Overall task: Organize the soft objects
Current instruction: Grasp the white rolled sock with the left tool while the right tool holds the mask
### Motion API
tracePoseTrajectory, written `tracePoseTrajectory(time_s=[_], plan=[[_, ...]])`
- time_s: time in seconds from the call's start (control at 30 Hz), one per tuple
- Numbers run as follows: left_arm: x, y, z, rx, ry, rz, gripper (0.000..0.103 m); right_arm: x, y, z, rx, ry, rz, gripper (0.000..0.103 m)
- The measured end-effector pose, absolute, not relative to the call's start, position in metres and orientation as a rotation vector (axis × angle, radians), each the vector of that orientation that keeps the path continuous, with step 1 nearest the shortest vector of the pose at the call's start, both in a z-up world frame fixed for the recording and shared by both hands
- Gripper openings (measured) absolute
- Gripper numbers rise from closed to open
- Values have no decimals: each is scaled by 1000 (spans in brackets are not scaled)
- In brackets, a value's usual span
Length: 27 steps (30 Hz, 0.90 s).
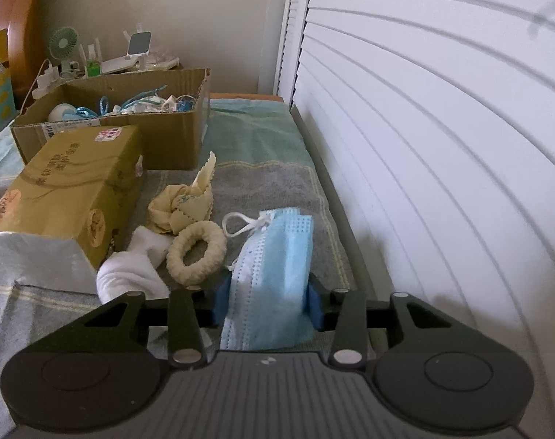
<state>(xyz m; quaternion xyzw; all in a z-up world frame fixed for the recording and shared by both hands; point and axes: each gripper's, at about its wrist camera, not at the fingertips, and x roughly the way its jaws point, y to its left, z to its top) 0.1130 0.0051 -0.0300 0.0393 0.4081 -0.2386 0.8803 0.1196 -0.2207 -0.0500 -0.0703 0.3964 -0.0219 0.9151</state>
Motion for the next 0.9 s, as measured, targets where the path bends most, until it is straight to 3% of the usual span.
tracePoseTrajectory(time_s=[0.57, 0.63, 0.9], plan=[[131, -61, 14, 478, 727, -770, 95, 71, -220, -29, -105, 829, 40, 44], [144, -70, 14, 511, 737, -788, 91, 68, -222, -30, -102, 835, 35, 44], [184, -104, -3, 672, 828, -853, 90, 63, -228, -38, -70, 853, 47, 44]])
